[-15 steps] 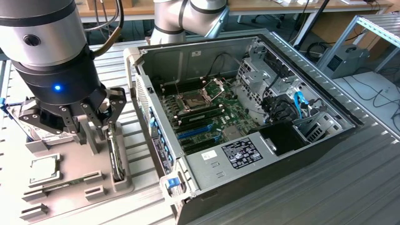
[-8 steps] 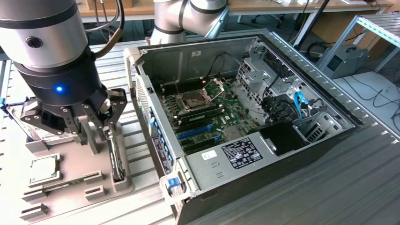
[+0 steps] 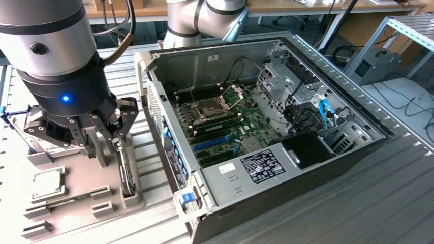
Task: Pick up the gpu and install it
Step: 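Pick up the gpu and move the gpu toward the slot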
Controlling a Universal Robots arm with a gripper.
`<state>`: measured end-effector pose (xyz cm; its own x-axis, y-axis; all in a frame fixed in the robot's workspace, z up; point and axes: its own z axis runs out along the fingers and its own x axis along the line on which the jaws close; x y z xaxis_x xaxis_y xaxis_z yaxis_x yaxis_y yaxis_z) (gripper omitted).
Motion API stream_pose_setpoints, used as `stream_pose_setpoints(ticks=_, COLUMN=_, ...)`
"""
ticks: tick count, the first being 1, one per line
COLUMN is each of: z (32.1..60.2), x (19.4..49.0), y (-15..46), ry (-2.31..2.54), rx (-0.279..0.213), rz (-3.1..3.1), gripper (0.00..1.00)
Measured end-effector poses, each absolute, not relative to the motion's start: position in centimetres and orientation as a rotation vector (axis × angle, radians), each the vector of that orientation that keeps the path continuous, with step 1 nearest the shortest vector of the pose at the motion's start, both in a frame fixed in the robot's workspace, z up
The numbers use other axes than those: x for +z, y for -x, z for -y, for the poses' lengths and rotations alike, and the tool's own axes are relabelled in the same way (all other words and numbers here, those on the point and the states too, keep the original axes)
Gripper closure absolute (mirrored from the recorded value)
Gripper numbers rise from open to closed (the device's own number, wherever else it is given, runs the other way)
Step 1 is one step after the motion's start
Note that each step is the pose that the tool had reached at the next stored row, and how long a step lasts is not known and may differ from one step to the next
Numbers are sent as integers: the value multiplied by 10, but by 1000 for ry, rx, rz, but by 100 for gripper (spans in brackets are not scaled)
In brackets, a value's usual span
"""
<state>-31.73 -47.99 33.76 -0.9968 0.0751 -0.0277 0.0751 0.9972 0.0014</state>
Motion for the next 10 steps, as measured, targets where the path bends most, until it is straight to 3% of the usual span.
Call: stream_pose_setpoints(ticks=10, z=480, x=334, y=317, ry=-117, rx=0, rz=-3112, gripper=64)
